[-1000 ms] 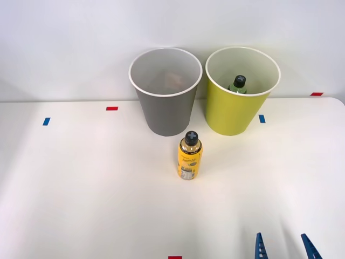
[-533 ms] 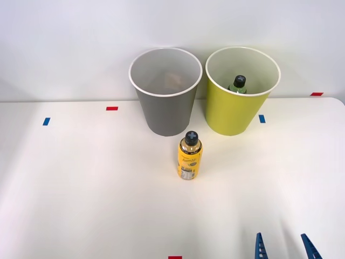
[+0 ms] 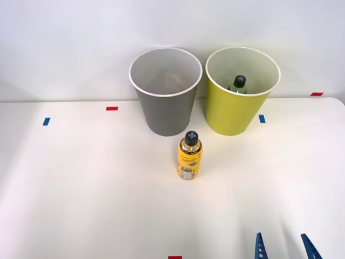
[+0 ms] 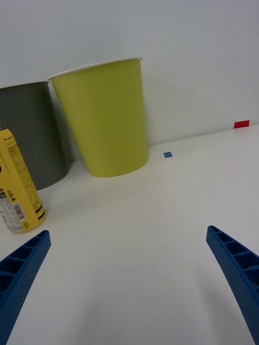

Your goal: Put cans in the gray bin, plastic bottles in the light green bin

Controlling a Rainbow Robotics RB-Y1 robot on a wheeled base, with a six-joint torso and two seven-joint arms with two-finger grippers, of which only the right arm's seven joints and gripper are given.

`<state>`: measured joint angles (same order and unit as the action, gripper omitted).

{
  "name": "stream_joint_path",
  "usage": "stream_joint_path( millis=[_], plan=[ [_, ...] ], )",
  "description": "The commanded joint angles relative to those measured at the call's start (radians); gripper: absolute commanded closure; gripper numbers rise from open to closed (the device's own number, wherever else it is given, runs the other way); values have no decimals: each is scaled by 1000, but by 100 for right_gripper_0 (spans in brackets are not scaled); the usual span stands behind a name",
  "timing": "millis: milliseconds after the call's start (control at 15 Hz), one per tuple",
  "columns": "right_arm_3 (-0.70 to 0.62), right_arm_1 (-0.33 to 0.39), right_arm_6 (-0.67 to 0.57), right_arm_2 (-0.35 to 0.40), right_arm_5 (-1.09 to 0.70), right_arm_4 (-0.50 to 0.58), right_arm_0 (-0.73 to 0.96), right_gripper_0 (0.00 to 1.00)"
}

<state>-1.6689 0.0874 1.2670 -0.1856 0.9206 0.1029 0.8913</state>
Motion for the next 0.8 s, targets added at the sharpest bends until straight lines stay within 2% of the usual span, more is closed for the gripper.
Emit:
stream_joint_path(
  millis=[67, 800],
  plan=[
    [0, 0, 0, 0, 0, 0, 0, 0],
    [0, 0, 0, 0, 0, 0, 0, 0]
  ],
)
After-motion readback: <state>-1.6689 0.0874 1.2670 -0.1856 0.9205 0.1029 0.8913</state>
